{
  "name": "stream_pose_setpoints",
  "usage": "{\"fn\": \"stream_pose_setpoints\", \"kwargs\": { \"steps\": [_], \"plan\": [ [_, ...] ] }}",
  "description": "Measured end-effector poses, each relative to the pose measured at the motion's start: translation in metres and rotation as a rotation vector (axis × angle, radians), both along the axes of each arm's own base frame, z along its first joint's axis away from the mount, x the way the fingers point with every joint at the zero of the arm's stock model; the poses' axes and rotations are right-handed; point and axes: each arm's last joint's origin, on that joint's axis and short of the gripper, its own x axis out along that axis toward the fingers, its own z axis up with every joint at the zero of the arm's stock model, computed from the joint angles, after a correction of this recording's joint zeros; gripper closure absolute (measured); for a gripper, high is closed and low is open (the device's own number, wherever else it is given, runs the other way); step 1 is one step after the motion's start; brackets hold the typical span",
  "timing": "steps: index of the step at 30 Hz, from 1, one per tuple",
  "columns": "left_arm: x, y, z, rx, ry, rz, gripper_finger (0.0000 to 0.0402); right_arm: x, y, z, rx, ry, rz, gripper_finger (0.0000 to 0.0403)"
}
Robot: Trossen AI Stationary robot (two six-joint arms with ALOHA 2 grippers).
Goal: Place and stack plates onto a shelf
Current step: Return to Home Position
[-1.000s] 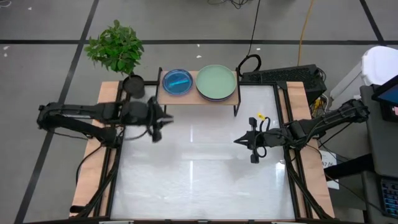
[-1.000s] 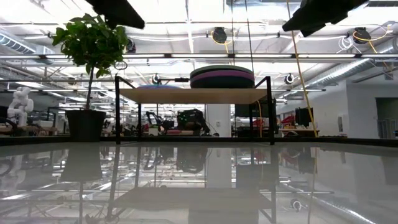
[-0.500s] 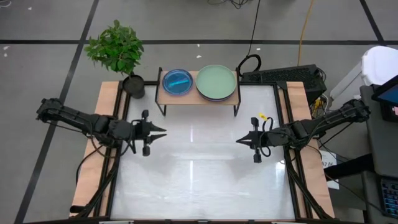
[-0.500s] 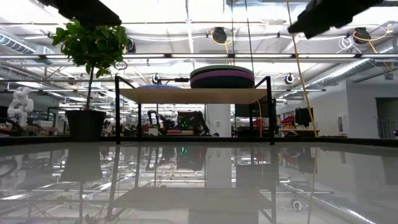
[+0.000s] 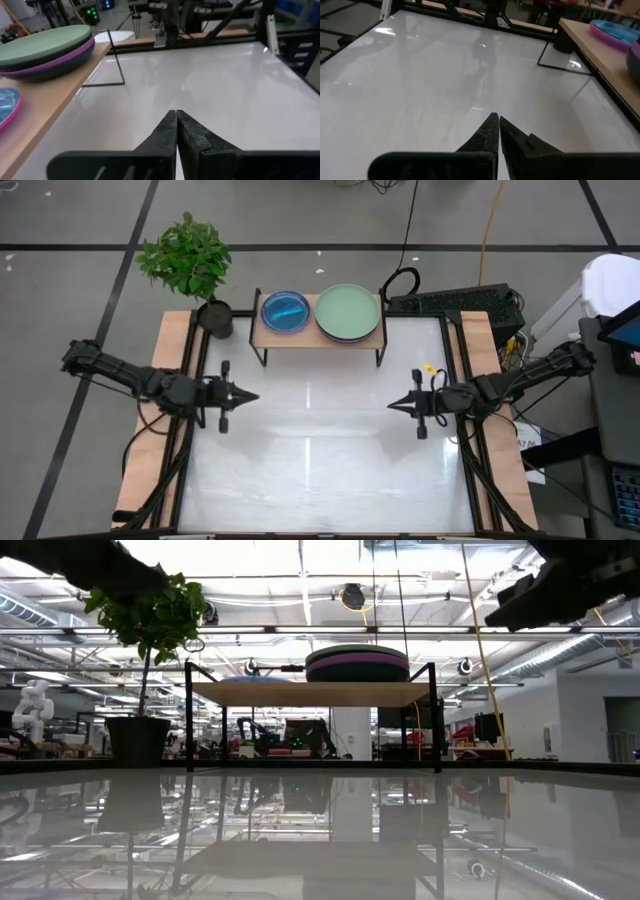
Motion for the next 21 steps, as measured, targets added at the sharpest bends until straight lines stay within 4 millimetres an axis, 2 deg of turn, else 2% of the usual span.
{"fn": "stream_pose_setpoints", "kwargs": {
  "steps": [6,14,21],
  "plan": [
    [-0.014,0.001,-0.014,-0.031,-0.026,-0.030,0.0397,-0.008,-0.003,-0.016,-0.063,-0.058,0.026,0.0403],
    [-0.026,0.000,-0.045,-0.020,-0.049,-0.076,0.0398,-0.016,-0.004,-0.037,-0.052,-0.110,0.068,0.0403],
    [-0.032,0.002,-0.063,0.023,-0.126,-0.130,0.0398,-0.018,-0.004,-0.041,-0.019,-0.122,0.099,0.0403]
  ]
}}
